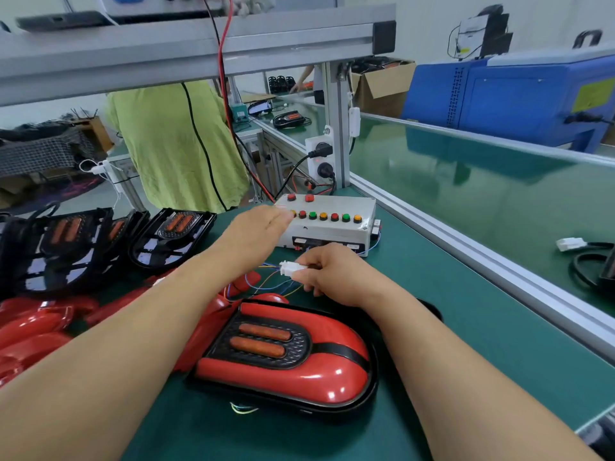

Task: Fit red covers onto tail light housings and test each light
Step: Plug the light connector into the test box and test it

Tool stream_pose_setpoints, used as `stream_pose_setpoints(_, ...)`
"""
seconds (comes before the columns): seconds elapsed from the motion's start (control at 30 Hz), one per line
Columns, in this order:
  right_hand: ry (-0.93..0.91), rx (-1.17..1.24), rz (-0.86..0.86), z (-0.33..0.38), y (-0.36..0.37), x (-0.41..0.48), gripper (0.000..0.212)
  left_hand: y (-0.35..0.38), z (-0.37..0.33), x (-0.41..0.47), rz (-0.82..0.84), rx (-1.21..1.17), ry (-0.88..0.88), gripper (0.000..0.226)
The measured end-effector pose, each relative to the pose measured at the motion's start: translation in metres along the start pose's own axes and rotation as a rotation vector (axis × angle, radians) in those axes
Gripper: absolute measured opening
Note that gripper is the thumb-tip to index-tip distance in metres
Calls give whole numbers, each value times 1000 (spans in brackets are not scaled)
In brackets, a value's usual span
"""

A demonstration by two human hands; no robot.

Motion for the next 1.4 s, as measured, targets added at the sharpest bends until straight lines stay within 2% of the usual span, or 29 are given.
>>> stream_pose_setpoints(0.1, -17, 3, 4, 3, 1, 0, 18, -9, 16, -26, 58, -118, -81, 31)
stream_pose_setpoints(0.27, -75, 12, -6, 12, 4, -1, 11, -15, 25, -59, 129, -196, -60, 14)
stream_pose_setpoints(0.4, -115, 24, -6, 18, 4, -4, 10, -13, 24, -72, 108, -217, -55, 40)
stream_pose_setpoints(0.53, -130, 20, 13, 20, 6, -5, 14, -11, 17, -77, 13, -260, 5, 22)
stream_pose_setpoints(0.63, -151, -37, 10, 22, 7, -6, 13, -11, 18, -80, -17, -273, 9, 17)
stream_pose_setpoints(0.97, -208, -230, -4, 28, 9, -8, 23, -8, 22, -83, 42, -204, -61, 12)
stream_pose_setpoints(1.4, -184, -294, -6, 34, 9, -13, 27, -6, 25, -84, 83, -259, -121, 8)
Point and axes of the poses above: each hand's wrist, its own x-axis towards the middle knuckle, its own y-axis out of the palm, z = x × y, the point moved 6 cm from there along x, towards the middle knuckle, and after that the axes turned 8 degrees about -z, right-handed, at the moved point
